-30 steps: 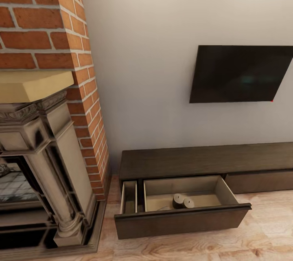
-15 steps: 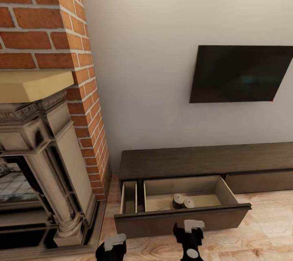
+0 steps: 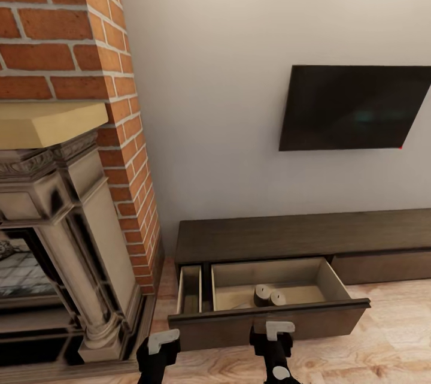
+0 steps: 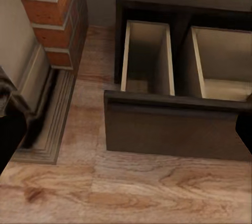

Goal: Place each of the two pumpkins and all three candles from the living room inside a cabinet in the living room (use any cabinet), then make sure every cabinet is closed, and position the cauldron so it is next to a table in the living room.

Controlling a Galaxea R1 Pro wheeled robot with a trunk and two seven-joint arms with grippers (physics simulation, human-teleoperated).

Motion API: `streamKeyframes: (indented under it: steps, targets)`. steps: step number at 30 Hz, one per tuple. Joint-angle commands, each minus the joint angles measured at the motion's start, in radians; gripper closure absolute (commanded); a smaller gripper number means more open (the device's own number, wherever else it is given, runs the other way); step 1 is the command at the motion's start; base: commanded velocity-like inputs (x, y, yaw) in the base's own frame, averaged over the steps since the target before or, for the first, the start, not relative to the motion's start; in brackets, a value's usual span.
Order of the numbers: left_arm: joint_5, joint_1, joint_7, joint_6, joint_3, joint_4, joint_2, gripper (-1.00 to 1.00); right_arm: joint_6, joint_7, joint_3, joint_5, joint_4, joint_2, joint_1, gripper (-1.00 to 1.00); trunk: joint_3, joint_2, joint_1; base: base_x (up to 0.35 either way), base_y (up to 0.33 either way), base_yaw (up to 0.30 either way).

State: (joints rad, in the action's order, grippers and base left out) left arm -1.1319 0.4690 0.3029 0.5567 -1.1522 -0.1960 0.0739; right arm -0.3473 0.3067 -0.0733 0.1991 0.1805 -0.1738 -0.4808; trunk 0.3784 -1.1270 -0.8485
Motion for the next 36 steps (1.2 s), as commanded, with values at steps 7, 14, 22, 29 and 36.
streamKeyframes:
  steps: [7,14,22,29,36]
  targets:
    - [0.092,0.002,0.009,0.023,-0.007,-0.006,0.013,-1.00,-0.008,0.021,-0.005,0.011,-0.014,-0.001,-0.002,-1.00,0.023,-0.050,-0.027,0.000,0.000,0.000]
    - [0.126,0.001,0.009,0.023,-0.008,0.000,0.035,-1.00,-0.078,0.012,-0.003,0.014,-0.023,-0.001,-0.002,-1.00,0.045,-0.099,-0.054,0.000,0.000,0.000]
    - [0.119,0.002,0.010,0.023,-0.006,0.004,0.024,-1.00,-0.039,0.023,-0.002,0.028,-0.030,-0.001,-0.002,-1.00,0.070,-0.155,-0.084,0.000,0.000,0.000]
    - [0.097,0.001,0.010,0.025,-0.005,0.005,0.021,-1.00,-0.036,0.027,-0.002,0.074,-0.026,-0.001,-0.002,-1.00,0.092,-0.204,-0.111,0.000,0.000,0.000]
    - [0.091,0.001,0.010,0.027,-0.004,0.004,0.021,-1.00,-0.034,0.026,-0.001,0.087,-0.026,-0.001,-0.002,-1.00,0.114,-0.253,-0.138,0.000,0.000,0.000]
